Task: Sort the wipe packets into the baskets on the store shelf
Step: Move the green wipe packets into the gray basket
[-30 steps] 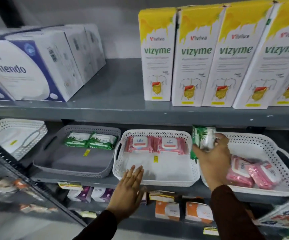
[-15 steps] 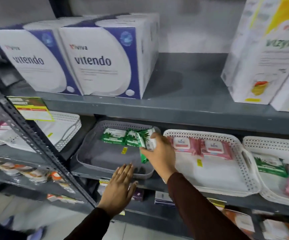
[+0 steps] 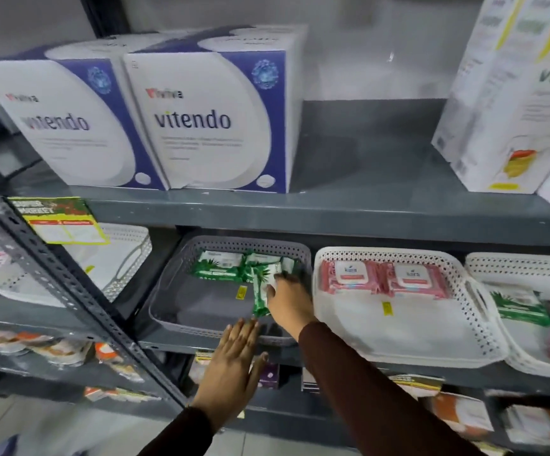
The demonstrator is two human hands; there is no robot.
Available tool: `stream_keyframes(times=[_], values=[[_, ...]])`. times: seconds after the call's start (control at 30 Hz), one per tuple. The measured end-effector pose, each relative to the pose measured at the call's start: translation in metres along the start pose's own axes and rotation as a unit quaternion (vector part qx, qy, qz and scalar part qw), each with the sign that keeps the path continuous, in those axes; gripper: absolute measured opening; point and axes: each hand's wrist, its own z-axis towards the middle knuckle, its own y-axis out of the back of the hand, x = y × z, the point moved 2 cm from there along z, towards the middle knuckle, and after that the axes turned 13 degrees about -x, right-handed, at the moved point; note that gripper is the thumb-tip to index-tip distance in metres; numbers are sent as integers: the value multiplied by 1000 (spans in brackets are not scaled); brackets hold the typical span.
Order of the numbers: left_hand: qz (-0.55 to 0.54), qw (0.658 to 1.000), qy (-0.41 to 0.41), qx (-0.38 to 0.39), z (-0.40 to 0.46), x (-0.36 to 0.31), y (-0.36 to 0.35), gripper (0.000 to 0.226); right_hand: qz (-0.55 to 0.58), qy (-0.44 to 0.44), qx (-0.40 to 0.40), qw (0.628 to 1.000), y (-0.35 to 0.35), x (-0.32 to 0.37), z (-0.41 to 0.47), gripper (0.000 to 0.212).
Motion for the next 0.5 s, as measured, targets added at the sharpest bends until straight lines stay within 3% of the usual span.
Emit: stream_keyframes(times=[0.13,0.3,0.4,0.5], values=[[-51,997,-52,-10,20,-54,-15,56,110,3,-130,985,66,-38,-10,30],[-114,985,-127,-10,46,-145,-47,55,115,-64,-258,957,156,-145,-26,24],[-124,980,-159,1,58,-195,-71,54,57,-124,-310,941,203,-220,-38,23],[-124,977,-173,7,64,-232,-95,53,-62,-243,-284,925,238,-295,-50,26]])
